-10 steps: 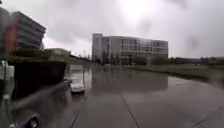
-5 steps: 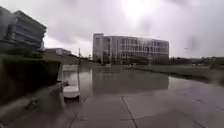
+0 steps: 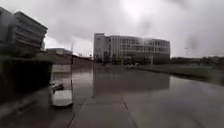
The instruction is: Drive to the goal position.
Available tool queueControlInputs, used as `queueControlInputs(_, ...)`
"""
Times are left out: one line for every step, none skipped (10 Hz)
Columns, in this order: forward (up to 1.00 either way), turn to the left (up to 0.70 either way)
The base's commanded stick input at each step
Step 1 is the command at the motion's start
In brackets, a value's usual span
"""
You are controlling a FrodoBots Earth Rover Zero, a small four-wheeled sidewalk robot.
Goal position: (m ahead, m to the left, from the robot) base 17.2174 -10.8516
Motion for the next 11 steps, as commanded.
queueControlInputs(0.70, 0.00)
queueControlInputs(0.70, 0.00)
queueControlInputs(0.70, 0.00)
queueControlInputs(0.70, 0.00)
queueControlInputs(0.70, 0.00)
queueControlInputs(0.70, 0.00)
queueControlInputs(0.70, 0.00)
queueControlInputs(0.70, 0.00)
queueControlInputs(0.70, 0.00)
queueControlInputs(0.70, 0.00)
queueControlInputs(0.70, 0.00)
